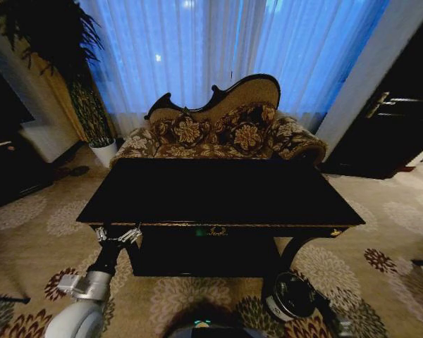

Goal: Move to the front of the table and place the trash on the table into the trash bin.

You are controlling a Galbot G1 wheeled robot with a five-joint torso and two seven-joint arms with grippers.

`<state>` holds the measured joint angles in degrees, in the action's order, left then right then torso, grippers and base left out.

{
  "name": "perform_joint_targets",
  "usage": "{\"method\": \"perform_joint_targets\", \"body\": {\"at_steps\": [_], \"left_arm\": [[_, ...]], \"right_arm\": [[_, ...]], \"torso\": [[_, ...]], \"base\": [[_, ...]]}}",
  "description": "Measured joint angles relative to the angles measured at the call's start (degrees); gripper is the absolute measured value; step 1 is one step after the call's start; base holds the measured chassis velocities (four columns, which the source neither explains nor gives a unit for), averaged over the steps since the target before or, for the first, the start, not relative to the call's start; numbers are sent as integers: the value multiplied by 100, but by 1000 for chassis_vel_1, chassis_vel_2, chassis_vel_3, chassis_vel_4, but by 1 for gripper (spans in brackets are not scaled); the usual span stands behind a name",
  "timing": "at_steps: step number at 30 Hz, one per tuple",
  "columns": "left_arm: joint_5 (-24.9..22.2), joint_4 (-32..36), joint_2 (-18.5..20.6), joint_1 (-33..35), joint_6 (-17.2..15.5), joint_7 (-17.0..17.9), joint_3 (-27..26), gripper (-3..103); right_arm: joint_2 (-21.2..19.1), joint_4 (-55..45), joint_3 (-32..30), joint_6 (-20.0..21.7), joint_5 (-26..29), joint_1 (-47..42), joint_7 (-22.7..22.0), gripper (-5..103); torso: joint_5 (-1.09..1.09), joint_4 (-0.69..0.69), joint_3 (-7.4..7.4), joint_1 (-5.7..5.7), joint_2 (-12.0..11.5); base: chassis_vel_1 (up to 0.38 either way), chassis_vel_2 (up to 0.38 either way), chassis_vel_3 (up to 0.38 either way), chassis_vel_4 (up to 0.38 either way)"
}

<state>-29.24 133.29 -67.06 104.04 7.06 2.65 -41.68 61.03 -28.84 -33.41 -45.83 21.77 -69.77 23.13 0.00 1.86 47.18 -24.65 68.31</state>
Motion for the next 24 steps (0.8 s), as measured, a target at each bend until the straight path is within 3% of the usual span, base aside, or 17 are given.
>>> {"method": "perform_joint_targets", "body": {"at_steps": [8,10,14,17,18,20,24], "left_arm": [[-15,19,42,13,0,-2,-16,100],[-16,23,45,9,1,-2,-16,100],[-39,21,36,24,3,-7,-75,100],[-46,11,35,24,7,-12,-90,100],[-55,10,35,9,8,-13,-93,100],[-59,11,36,2,8,-13,-93,100],[-62,27,31,-3,8,-13,-99,100]], "right_arm": [[-9,-17,-10,2,-6,68,-72,1],[-16,0,-9,2,-5,89,-82,6],[-84,57,-23,4,15,126,-168,27],[-105,61,-24,6,17,121,-170,33],[-117,62,-28,6,28,122,-171,44],[-120,61,-30,6,31,122,-171,44],[-123,31,-30,7,36,104,-172,60]], "torso": [[0,0,0,0,0],[0,0,0,0,0],[0,-1,0,0,0],[0,0,0,0,0],[0,-1,0,0,0],[0,-1,0,0,0],[0,0,0,0,0]], "base": [[0,0,0,0],[0,0,0,0],[0,0,0,0],[0,0,0,0],[0,0,0,0],[0,0,0,0],[0,0,0,0]]}}
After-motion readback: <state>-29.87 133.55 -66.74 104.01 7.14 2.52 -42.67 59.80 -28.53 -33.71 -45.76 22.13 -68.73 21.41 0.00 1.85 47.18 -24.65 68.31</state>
